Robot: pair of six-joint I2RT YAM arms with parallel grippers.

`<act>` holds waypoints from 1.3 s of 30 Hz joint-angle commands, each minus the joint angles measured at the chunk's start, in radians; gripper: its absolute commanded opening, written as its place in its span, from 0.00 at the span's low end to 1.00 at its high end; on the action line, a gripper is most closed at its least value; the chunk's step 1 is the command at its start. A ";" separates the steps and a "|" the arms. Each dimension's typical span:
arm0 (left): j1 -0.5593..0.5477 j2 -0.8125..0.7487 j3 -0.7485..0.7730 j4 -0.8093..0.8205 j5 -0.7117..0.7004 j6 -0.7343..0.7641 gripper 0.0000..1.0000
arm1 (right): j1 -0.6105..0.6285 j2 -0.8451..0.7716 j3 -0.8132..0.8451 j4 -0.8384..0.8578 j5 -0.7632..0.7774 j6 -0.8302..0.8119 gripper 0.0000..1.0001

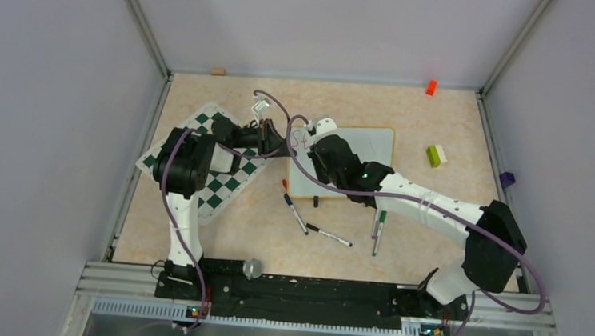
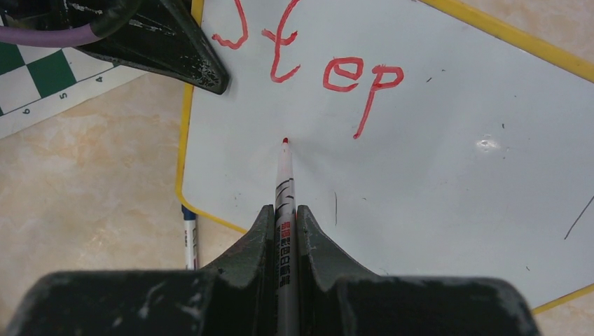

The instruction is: Write a sentence on the whiteboard

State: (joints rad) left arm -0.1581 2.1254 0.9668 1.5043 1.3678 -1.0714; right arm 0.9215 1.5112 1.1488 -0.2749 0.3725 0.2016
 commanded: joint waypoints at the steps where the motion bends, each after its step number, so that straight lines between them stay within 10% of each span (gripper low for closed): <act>1: -0.005 -0.034 0.013 0.116 0.000 -0.004 0.00 | 0.015 0.009 0.054 0.029 -0.003 -0.008 0.00; 39: -0.005 -0.031 0.019 0.116 0.001 -0.009 0.00 | 0.017 -0.048 0.087 -0.042 0.059 -0.010 0.00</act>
State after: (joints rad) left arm -0.1581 2.1254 0.9668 1.5043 1.3678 -1.0702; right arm 0.9386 1.5192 1.1790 -0.3367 0.4496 0.2012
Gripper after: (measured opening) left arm 0.100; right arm 0.089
